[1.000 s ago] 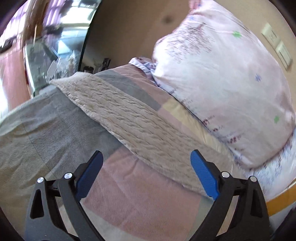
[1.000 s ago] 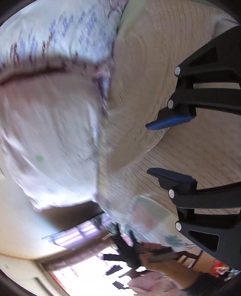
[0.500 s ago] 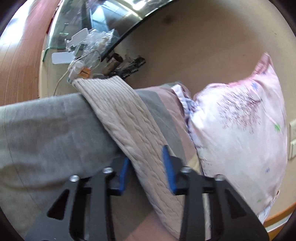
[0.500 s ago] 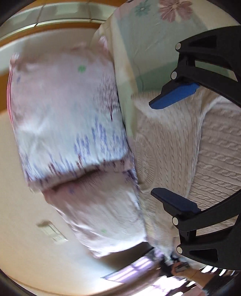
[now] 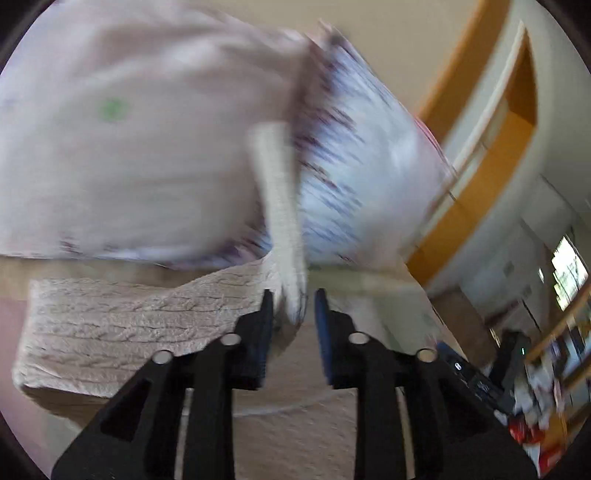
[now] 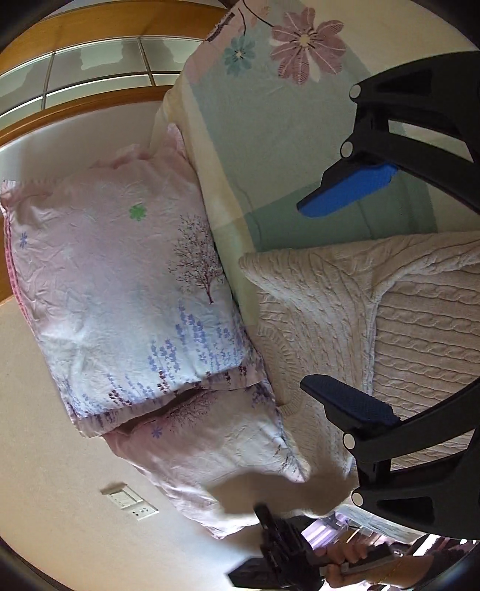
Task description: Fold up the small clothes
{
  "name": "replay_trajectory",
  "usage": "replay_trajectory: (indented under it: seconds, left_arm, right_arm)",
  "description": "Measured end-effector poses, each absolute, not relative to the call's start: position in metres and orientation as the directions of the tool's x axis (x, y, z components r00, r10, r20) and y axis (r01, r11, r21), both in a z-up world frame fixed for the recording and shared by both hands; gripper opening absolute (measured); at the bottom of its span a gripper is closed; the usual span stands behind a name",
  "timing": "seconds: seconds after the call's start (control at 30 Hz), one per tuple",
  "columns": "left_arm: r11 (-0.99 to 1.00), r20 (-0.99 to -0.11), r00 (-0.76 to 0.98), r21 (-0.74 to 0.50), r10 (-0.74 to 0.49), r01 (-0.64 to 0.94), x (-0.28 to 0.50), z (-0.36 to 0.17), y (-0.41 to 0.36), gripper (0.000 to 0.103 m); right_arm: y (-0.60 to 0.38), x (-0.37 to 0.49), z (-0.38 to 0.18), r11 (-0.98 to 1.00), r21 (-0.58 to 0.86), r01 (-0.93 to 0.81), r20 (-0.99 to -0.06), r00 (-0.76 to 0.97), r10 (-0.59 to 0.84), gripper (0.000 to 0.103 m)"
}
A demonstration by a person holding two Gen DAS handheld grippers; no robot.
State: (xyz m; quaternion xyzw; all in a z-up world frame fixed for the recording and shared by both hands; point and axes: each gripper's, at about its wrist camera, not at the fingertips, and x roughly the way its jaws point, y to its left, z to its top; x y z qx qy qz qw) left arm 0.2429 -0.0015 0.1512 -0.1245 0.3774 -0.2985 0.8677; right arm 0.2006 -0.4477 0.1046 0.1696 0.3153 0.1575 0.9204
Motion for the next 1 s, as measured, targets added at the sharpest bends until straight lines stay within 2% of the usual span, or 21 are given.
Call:
replay_trajectory:
  seconds: [0.03,0.1,0.17,0.27,0.37,0.43,0.5,0.6,0.63,0.67,0.7,0.73,0.8,0.83,0.9,0.93,1.0]
  left_arm:
    - [0.781,-0.626,0.475,-0.422,-0.618,0.461,0.242,0.140,-0.033,0.042]
    - [0.781,-0.706,0.384,-0.396,-0.595,0.483,0.230,0.117,-0.063,0.041]
    - [0.807,-0.720,0.404,-0.378,-0.564,0.453,0.210,0.109,-0.042,0.041]
    - [0.893,-0.735,0.514,-0.305,-0.442,0.332,0.168,0.106,0.026,0.045]
    - [0.938,-0.776,0.528,-0.297,-0.345,0.177,0.124,0.092,0.086,0.049]
    - [0.937,-0.793,0.505,-0.333,-0.341,0.109,0.098,0.078,0.111,0.049]
    - [0.930,-0.804,0.484,-0.364,-0.345,0.058,0.074,0.063,0.129,0.049]
    - [0.907,-0.755,0.528,-0.414,-0.388,0.074,0.031,0.063,0.137,0.047]
    - [0.894,-0.741,0.528,-0.440,-0.415,0.085,0.020,0.064,0.136,0.046]
    - [0.857,-0.717,0.504,-0.504,-0.483,0.104,0.010,0.062,0.134,0.038]
    - [0.832,-0.703,0.482,-0.545,-0.524,0.109,0.005,0.059,0.129,0.034]
    - [0.827,-0.693,0.490,-0.552,-0.528,0.111,-0.004,0.060,0.127,0.032]
    - [0.813,-0.683,0.479,-0.570,-0.551,0.123,-0.016,0.062,0.121,0.022]
    - [0.797,-0.674,0.469,-0.592,-0.570,0.118,-0.018,0.060,0.119,0.016]
    - [0.775,-0.657,0.461,-0.620,-0.597,0.121,-0.018,0.061,0.114,0.013]
    - [0.779,-0.656,0.465,-0.614,-0.594,0.129,-0.016,0.063,0.114,0.008]
    - [0.776,-0.638,0.485,-0.612,-0.598,0.152,-0.003,0.074,0.112,0.007]
  right_arm:
    - [-0.447,0.199,0.102,0.896,0.406,-0.181,-0.540,0.743,0.396,0.089]
    - [-0.452,0.190,0.099,0.897,0.406,-0.176,-0.565,0.723,0.398,0.089]
    - [-0.468,0.170,0.097,0.892,0.417,-0.175,-0.576,0.708,0.409,0.089]
    - [-0.493,0.144,0.084,0.852,0.494,-0.172,-0.592,0.652,0.475,0.087]
    - [-0.507,0.124,0.060,0.798,0.588,-0.135,-0.618,0.562,0.550,0.070]
    - [-0.510,0.114,0.044,0.759,0.642,-0.110,-0.621,0.505,0.599,0.057]
    - [-0.509,0.102,0.034,0.720,0.686,-0.104,-0.601,0.477,0.641,0.050]
    - [-0.501,0.083,0.029,0.661,0.738,-0.135,-0.559,0.427,0.711,0.036]
    - [-0.495,0.077,0.025,0.623,0.769,-0.148,-0.534,0.388,0.751,0.033]
    - [-0.489,0.073,0.021,0.596,0.789,-0.150,-0.520,0.353,0.778,0.033]
    - [-0.484,0.068,0.017,0.576,0.804,-0.147,-0.511,0.324,0.796,0.028]
    - [-0.479,0.063,0.012,0.544,0.825,-0.151,-0.486,0.301,0.821,0.019]
    - [-0.470,0.057,0.004,0.472,0.870,-0.143,-0.429,0.254,0.867,0.010]
    - [-0.467,0.056,0.003,0.462,0.875,-0.144,-0.418,0.255,0.872,0.009]
    - [-0.463,0.057,0.006,0.441,0.883,-0.159,-0.391,0.269,0.880,0.008]
    - [-0.461,0.061,0.012,0.413,0.894,-0.176,-0.356,0.283,0.891,0.008]
    - [-0.456,0.074,0.034,0.344,0.908,-0.238,-0.263,0.317,0.911,0.008]
